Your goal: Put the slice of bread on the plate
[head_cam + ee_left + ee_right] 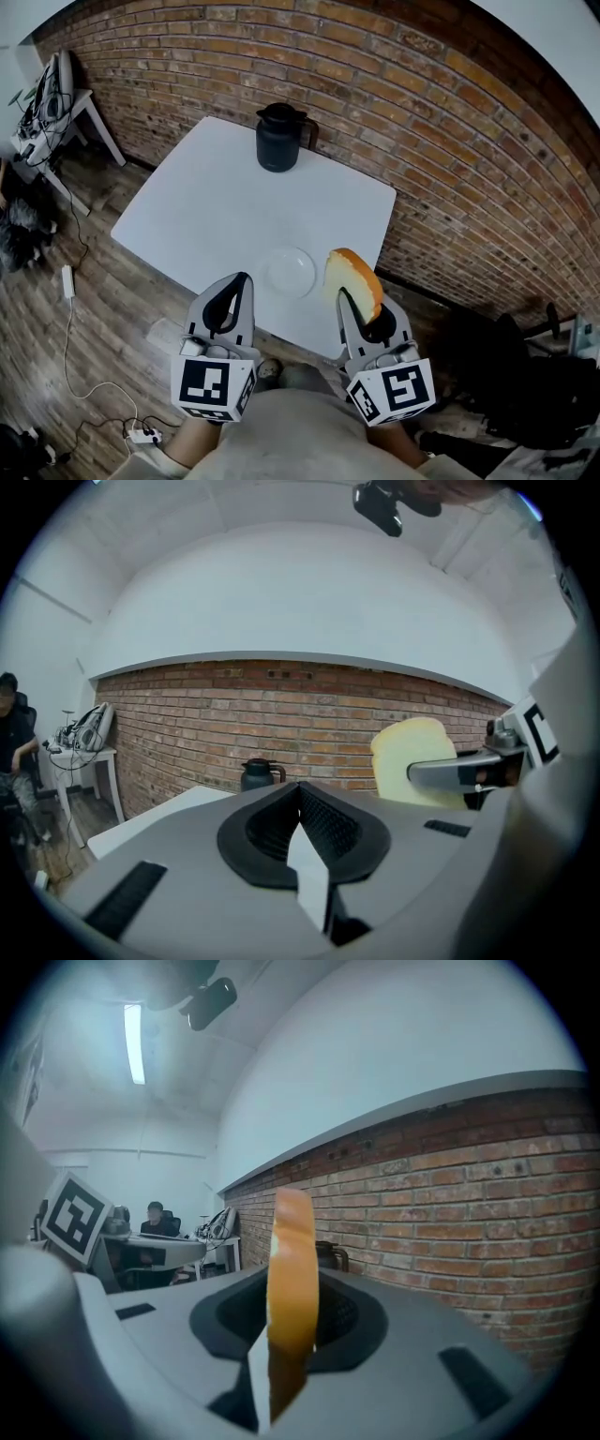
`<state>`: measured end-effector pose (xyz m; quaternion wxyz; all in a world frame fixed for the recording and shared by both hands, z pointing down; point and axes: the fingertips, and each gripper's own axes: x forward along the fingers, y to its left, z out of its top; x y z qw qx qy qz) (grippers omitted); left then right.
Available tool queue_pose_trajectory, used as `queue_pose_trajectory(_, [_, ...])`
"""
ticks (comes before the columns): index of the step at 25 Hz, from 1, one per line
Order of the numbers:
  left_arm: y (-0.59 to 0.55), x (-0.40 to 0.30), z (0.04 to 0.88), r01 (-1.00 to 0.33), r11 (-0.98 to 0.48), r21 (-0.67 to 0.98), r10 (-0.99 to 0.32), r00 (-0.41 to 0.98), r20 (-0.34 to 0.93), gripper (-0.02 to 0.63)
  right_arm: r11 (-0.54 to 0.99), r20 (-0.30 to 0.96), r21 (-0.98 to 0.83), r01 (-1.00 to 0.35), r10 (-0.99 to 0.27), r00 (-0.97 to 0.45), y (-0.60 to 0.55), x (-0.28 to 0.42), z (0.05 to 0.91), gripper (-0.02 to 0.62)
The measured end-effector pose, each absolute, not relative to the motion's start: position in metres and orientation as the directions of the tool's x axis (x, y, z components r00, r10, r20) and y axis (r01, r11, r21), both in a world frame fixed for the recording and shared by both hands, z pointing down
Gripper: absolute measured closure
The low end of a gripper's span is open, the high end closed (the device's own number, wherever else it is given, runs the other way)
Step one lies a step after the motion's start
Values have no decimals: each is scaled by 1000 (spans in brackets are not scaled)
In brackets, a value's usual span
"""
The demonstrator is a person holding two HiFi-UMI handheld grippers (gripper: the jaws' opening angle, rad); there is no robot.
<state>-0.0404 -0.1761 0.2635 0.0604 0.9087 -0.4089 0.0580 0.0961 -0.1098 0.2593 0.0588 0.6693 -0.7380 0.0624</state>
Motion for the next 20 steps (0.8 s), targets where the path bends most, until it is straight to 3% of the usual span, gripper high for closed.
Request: queue_pose_trajectory(20, [-188, -33, 286, -767, -640, 48, -743, 634, 215, 595, 225, 251, -36, -974, -941, -226, -138, 99, 291, 500])
